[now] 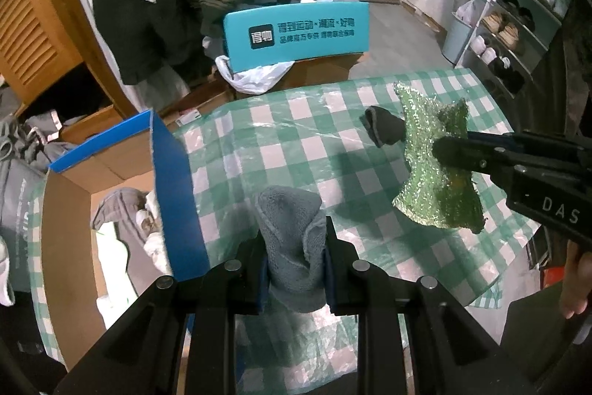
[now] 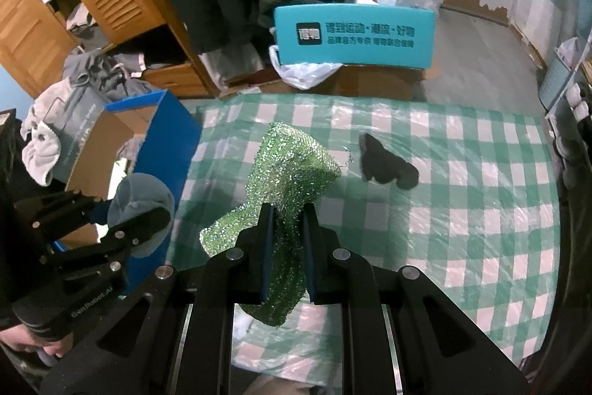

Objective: Organize soft objects
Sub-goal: 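Lift the scrubber and grey sock and carry both over the box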

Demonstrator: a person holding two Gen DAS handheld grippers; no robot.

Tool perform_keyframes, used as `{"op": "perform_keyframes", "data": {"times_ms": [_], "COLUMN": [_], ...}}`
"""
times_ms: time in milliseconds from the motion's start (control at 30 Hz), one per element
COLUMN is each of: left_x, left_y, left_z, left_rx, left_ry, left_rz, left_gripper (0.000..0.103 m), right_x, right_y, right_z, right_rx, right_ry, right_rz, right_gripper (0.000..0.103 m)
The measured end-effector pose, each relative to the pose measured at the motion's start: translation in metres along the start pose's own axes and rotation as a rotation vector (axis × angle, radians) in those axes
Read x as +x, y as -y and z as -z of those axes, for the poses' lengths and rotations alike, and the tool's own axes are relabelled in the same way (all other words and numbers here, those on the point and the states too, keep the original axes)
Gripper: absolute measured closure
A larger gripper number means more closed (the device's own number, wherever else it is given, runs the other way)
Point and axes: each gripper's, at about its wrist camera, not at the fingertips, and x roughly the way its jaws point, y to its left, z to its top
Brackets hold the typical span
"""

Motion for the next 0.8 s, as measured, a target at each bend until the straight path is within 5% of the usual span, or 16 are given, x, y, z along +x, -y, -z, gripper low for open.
{"op": "perform_keyframes", "data": {"times_ms": [800], "left_x": [-0.040], "left_y": [-0.079], "left_z": [0.019], "left_rx": [-0.136], "left_ry": [0.057], "left_rz": [-0.046], "left_gripper": [0.080], "right_x": [0.006], "right_y": [-0.098], "right_z": [-0.031], "right_rx": [-0.137], "right_ry": [0.025], "right_rz": [-0.079], "right_gripper": [0.089]}}
